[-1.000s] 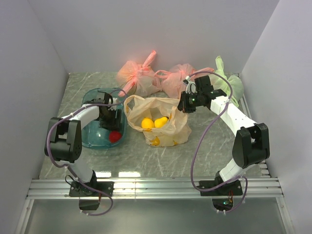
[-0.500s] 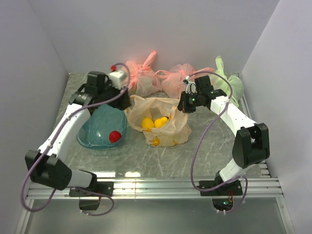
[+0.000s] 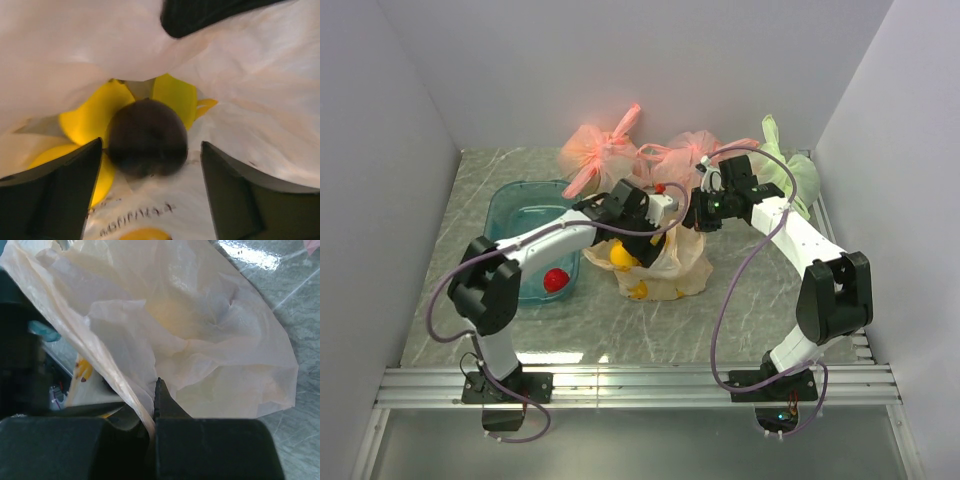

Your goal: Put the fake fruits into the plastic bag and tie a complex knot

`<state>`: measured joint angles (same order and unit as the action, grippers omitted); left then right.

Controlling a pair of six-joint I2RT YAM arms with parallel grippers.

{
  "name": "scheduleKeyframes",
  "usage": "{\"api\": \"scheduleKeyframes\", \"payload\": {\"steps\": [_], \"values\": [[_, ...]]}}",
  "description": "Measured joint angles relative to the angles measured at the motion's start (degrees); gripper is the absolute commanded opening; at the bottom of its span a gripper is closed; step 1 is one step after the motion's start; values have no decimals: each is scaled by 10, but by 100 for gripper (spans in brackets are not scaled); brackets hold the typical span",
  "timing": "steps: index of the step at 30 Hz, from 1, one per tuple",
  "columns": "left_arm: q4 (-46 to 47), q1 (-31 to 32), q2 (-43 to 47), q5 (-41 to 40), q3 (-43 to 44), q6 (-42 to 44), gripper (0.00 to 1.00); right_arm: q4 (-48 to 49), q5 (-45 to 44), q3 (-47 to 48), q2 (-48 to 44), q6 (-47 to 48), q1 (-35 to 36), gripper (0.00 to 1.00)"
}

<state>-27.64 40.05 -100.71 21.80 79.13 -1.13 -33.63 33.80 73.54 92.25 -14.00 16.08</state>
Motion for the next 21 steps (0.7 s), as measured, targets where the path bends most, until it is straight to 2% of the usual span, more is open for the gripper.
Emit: {"api": "scheduleKeyframes", "payload": {"steps": [1,6,11,14,16,21], "values": [[0,5,-11,-4,0,-1,99,0,0,0,0,0,0,0],[-12,3,-18,-12,5,-4,99,0,-2,0,0,0,0,0],[-39,-30,73,3,6,8,99,0,-2,0,0,0,0,0],[-63,-93,175,23,7,28,99,0,-1,0,0,0,0,0],[-83,-157,242,30,8,53,100,0,-1,0,0,0,0,0],[-181,-296,331,60,-35,145,97,0,1,0,0,0,0,0]]}}
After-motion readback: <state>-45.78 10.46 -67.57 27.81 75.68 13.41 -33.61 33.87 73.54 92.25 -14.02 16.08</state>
